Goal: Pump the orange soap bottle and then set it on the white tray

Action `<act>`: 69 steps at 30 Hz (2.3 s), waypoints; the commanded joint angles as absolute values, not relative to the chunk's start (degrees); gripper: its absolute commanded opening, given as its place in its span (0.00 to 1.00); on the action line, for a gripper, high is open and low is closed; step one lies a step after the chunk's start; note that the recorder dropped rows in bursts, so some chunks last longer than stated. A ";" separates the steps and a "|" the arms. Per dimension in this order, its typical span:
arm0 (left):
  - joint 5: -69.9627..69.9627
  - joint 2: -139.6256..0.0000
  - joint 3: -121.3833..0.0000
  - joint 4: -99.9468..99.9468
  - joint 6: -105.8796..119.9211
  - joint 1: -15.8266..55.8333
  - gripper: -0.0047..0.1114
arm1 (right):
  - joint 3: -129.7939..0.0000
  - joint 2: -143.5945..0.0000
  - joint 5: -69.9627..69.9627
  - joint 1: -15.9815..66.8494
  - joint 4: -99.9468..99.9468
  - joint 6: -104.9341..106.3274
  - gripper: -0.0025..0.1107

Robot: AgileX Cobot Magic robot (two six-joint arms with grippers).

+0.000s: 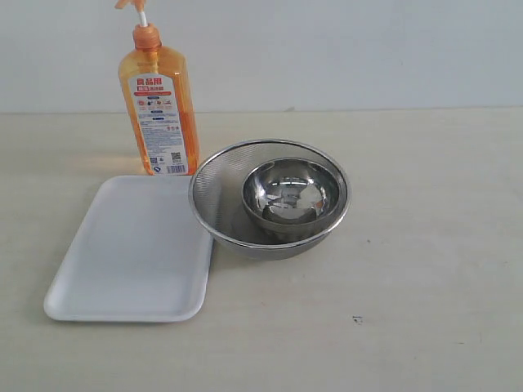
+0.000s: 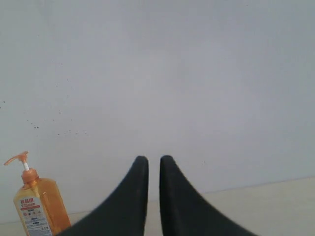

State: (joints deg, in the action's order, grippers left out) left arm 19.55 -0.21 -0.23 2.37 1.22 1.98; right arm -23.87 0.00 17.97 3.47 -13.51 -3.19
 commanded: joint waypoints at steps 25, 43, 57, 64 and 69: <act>19.47 0.00 0.00 2.31 0.89 1.77 0.08 | -33.92 -32.03 4.30 3.94 -26.20 0.00 0.04; 19.47 0.00 0.00 2.31 0.89 1.77 0.08 | -65.99 -61.75 21.35 4.47 -57.07 55.69 0.02; 19.47 0.00 0.00 2.31 0.89 1.77 0.08 | -47.39 -57.88 -18.18 31.82 -68.28 80.55 0.02; 19.47 0.00 0.00 2.31 0.89 1.77 0.08 | -47.35 -57.89 -16.95 33.77 -74.67 79.77 0.02; 19.47 0.00 0.00 2.31 0.89 1.77 0.08 | -45.10 -57.89 -16.28 33.77 -70.80 72.06 0.02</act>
State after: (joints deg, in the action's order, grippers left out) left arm 19.55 -0.21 -0.23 2.37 1.22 1.98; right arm -46.53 -58.15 -16.26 33.68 -74.03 78.13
